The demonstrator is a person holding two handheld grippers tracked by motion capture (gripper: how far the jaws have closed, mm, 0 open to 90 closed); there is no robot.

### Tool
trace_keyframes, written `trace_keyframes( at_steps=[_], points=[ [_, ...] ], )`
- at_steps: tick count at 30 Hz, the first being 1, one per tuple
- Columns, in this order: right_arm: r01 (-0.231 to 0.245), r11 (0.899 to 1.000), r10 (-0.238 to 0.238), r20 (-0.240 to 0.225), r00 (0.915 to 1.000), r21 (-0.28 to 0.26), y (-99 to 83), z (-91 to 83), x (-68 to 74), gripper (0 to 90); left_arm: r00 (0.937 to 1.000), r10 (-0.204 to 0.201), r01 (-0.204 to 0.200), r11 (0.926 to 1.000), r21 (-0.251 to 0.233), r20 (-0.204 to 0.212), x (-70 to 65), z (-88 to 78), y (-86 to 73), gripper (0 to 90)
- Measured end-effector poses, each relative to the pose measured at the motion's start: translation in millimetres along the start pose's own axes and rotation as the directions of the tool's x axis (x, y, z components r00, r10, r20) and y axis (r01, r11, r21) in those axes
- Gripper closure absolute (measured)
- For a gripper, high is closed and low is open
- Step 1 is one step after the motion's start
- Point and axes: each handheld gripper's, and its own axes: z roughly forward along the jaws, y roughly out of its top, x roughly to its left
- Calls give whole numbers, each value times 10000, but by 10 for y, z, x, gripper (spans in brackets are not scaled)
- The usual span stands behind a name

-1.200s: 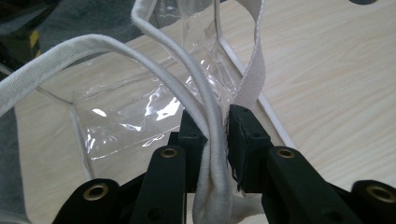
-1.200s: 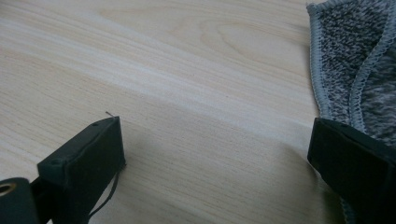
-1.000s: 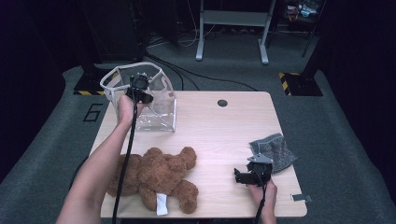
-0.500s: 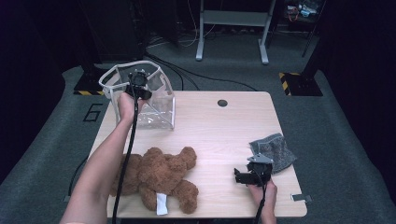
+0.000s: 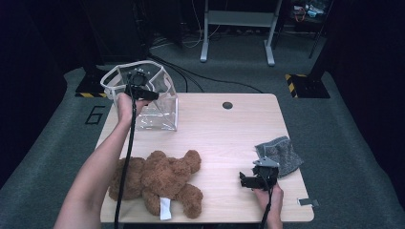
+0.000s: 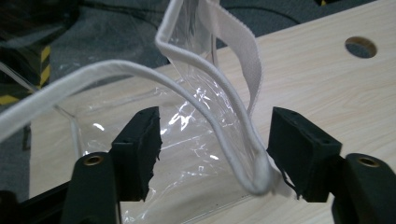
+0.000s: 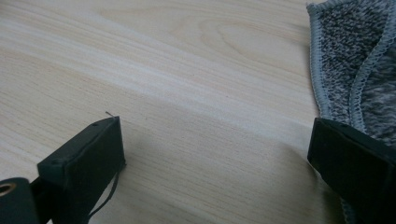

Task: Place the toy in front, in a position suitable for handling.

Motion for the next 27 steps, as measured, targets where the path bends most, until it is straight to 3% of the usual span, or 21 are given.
trace_keyframes(
  at_steps=[4,11,16,23,27],
  points=[
    [-25,10000,25,5,10000,-1,0,1,2,32,9998,-75,64,9986,-517,-206,124,-192,11,271],
    [-28,10000,28,-2,10000,6,1,1,-2,32,9923,-979,895,9901,-1079,-756,473,-391,-85,259],
    [-33,10000,33,-3,10000,16,2,2,-2,32,9805,-1503,1396,9861,-898,-1264,682,-392,-164,250],
    [-47,10000,47,-13,10000,24,2,2,-2,32,9659,-1677,1597,9856,-560,-1972,835,-276,-322,264],
    [-50,10000,50,-9,10000,20,2,2,-2,32,9556,-2223,2197,9749,-353,-1934,937,-200,-416,317]
  ],
)
